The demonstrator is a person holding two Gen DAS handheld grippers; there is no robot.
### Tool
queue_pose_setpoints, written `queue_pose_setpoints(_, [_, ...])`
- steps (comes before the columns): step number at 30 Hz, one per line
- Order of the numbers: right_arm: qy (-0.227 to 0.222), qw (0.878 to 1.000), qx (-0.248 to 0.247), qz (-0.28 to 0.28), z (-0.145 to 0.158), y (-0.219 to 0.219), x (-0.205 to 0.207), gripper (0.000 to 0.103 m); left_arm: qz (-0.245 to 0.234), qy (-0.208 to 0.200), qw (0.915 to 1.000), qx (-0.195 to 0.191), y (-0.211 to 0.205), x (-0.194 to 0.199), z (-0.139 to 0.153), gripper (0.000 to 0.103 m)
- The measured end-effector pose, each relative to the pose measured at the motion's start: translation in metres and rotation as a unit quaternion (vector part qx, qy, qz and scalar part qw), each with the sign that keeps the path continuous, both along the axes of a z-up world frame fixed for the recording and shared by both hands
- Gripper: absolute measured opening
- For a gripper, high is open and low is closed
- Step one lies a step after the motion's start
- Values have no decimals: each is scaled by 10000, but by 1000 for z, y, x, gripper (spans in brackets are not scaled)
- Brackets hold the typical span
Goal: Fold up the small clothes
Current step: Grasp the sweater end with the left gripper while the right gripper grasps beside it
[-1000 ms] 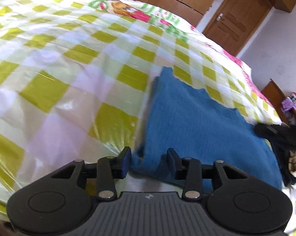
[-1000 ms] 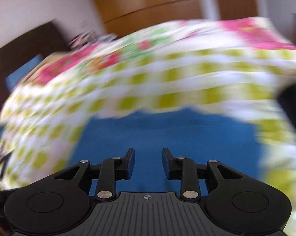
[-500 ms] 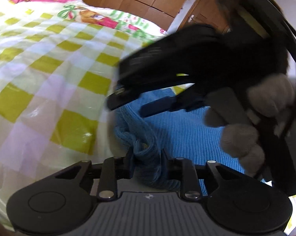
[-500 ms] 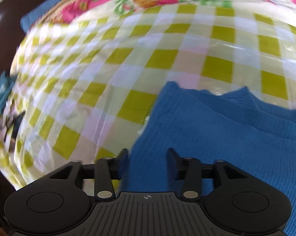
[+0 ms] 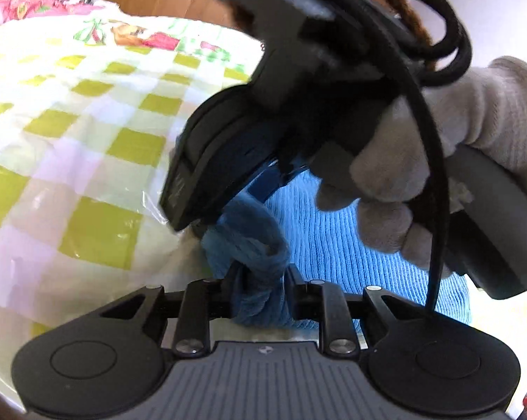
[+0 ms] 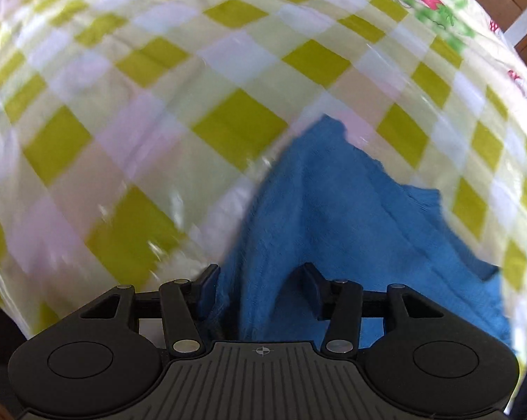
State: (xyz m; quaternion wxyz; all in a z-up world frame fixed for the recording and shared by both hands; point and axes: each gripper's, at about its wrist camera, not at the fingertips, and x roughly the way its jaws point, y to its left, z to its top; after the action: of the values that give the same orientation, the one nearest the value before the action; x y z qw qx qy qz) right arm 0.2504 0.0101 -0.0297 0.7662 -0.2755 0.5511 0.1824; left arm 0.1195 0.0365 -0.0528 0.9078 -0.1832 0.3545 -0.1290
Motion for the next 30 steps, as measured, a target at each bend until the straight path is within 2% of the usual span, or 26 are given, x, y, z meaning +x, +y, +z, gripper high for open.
queue_pose_setpoints(4, [-40,9994,122,-332,1,2,14,32,228,145,9996,-97,5,9,-2,41])
queue_pose_setpoints(7, [-249,9994,-241,-49,-13,19,17,39,296,243,9993,9,1,13,-5,42])
queue_pose_setpoints(8, [-346,9988,-339,31,-17,23,17,39,291,222,9993,44,1,12,-5,40])
queue_pose_setpoints(9, [-428,9984,-354,53,-19,23,19,39,263,168,9995,51,0,11,-4,33])
queue_pose_setpoints(10, [-478,9985,-266,52,-18,21,21,28,242,120,9996,57,0,10,-2,30])
queue_pose_setpoints(12, [-484,9987,86,-146,-8,7,25,13,232,-4,9997,91,-2,7,6,28])
queue_pose_setpoints(14, [-498,9960,625,-391,13,-17,25,12,190,-169,9997,31,-8,4,20,28])
queue_pose_setpoints(16, [-623,9878,1230,-721,42,-51,22,11,6,-436,9990,-13,-21,-1,38,28])
queue_pose_setpoints(18, [-838,9746,1779,-1072,69,-93,16,11,-324,-770,9965,90,-46,-4,58,28])
queue_pose_setpoints(20, [-1052,9554,2288,-1543,90,-146,5,11,-723,-1053,9916,183,-75,-6,74,28])
queue_pose_setpoints(23, [-1276,9125,3012,-2456,97,-235,-14,11,-1410,-1252,9815,334,-126,-3,81,28])
queue_pose_setpoints(26, [-1333,8674,3445,-3334,66,-316,-34,11,-2114,-1129,9680,750,-180,2,63,28])
queue_pose_setpoints(28, [-1156,8478,3542,-3773,33,-349,-43,11,-2492,-831,9602,945,-207,6,43,28])
queue_pose_setpoints(30, [-1028,8324,3732,-3965,7,-368,-50,11,-2693,-620,9535,1199,-225,5,26,28])
